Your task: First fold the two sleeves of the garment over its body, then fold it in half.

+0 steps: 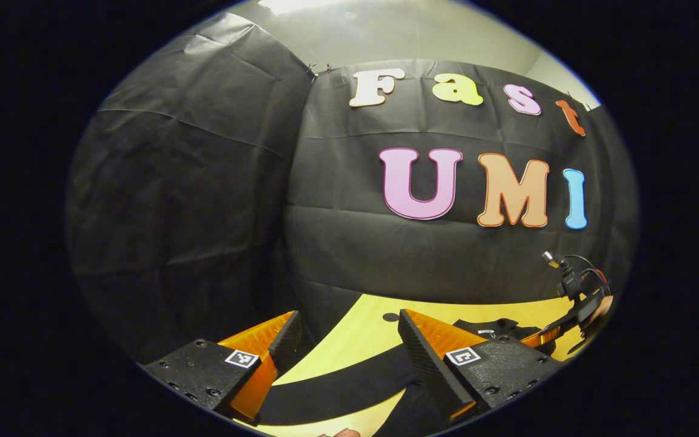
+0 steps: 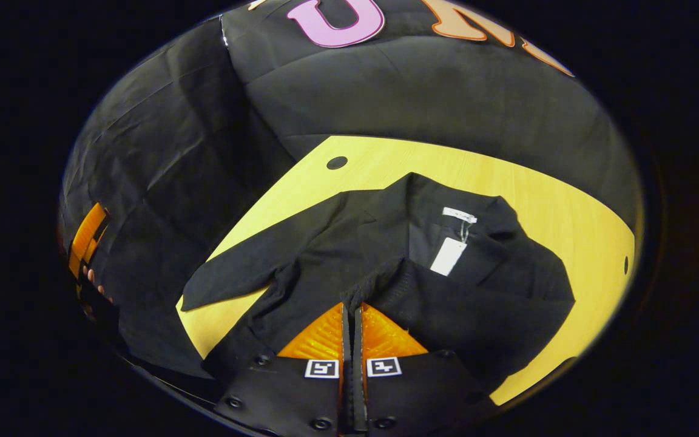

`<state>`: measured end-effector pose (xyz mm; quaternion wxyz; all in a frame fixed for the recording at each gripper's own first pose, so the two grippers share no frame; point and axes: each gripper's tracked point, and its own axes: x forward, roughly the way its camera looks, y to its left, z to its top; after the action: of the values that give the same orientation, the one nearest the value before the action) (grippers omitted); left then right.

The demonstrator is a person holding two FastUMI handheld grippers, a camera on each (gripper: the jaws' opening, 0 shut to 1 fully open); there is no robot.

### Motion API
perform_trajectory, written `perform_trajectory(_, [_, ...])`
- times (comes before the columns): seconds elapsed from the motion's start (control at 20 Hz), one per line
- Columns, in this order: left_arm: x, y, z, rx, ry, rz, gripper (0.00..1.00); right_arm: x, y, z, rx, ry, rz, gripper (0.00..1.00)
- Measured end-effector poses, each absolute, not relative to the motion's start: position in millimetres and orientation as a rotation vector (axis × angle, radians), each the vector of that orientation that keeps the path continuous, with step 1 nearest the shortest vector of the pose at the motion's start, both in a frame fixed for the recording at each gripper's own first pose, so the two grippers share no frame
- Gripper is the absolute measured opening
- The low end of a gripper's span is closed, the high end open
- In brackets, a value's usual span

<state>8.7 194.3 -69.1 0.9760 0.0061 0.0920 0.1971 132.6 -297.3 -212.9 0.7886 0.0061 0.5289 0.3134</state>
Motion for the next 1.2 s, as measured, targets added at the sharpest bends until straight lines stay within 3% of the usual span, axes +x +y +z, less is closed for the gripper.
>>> perform_trajectory(0.25, [7.1, 210.8, -76.4, 0.01, 0.204, 0.408, 0.96, 131.8, -298.4, -209.1, 0.039, 1.17, 0.655, 0.03])
perform_trajectory(0.35, [8.4, 211.1, -77.7, 0.002, 0.209, 0.4, 0.99, 132.3, -282.7, -189.2, 0.17, 1.116, 0.724, 0.0])
perform_trajectory(0.45, [10.6, 210.6, -78.5, 0.002, 0.21, 0.39, 0.95, 141.9, -272.5, -142.5, 0.303, 0.944, 0.807, 0.5])
perform_trajectory(0.55, [13.2, 210.7, -78.2, 0.005, 0.207, 0.382, 0.92, 148.8, -272.9, -135.4, 0.284, 0.846, 0.772, 1.0])
perform_trajectory(0.9, [17.9, 215.4, -100.6, 0.025, 0.248, 0.334, 0.93, 141.7, -311.5, -118.0, 0.212, 0.795, 0.683, 0.98])
perform_trajectory(1.2, [4.1, 246.8, -181.2, 0.081, 0.454, 0.313, 0.93, 120.0, -337.5, -121.3, 0.169, 0.787, 0.639, 0.98])
